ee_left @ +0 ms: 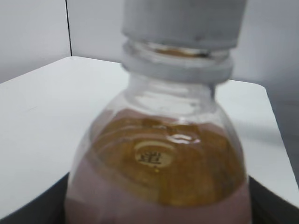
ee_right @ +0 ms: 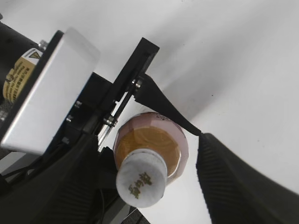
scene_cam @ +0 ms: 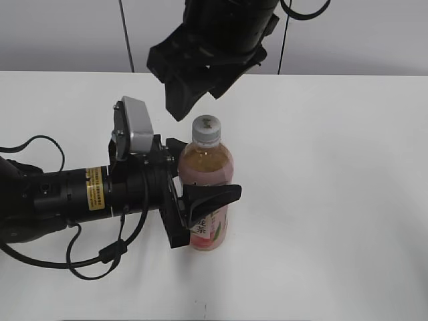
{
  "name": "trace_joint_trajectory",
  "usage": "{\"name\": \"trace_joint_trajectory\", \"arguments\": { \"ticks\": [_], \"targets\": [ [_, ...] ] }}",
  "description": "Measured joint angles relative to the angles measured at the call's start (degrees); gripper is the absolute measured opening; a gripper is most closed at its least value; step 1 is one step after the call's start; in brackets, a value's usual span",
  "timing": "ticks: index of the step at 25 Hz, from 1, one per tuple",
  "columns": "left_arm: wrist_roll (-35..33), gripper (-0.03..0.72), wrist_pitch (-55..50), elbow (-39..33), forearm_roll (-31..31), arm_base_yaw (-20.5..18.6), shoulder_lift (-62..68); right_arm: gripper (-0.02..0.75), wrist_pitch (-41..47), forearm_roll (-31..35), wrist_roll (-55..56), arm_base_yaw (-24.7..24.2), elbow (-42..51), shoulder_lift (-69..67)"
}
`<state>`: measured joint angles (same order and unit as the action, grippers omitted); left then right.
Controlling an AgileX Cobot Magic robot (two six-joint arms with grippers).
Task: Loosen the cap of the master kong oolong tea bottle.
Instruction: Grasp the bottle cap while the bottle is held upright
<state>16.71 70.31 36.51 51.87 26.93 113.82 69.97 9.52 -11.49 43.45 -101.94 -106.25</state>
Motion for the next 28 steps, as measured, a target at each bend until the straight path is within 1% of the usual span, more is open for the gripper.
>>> {"name": "trace_joint_trajectory", "arguments": {
  "ticks": [8,18,28],
  "targets": [
    [0.0,0.449,0.0,0.0,0.0,0.0,0.0,0.488,0.0,-0.26,1.57,0.0,0.0,0.0],
    [0.0,0.449,0.0,0.0,0.0,0.0,0.0,0.442,0.0,-1.04,5.89,0.0,0.08,0.0],
    [0.0,0.449,0.0,0.0,0.0,0.0,0.0,0.44,0.1,-0.93,6.98,0.0,3.49,0.84]
  ]
}}
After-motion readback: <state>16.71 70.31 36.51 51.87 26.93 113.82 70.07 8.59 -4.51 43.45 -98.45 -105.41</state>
